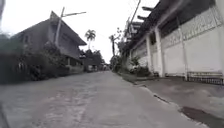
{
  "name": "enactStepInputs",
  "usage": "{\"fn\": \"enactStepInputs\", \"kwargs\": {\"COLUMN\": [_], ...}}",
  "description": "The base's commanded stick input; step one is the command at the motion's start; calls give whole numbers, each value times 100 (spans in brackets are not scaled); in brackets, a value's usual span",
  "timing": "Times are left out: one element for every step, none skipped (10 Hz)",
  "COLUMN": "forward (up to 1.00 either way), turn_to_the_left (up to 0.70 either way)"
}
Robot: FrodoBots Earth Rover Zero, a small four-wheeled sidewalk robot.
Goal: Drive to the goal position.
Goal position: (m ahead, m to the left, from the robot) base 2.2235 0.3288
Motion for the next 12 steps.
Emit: {"fn": "enactStepInputs", "kwargs": {"forward": [85, 85, 85, 85, 85, 85, 85, 85, 85, 85, 85, 85], "turn_to_the_left": [0, 1, 18, 32, 34, 27, 16, 4, 0, 0, 0, 0]}}
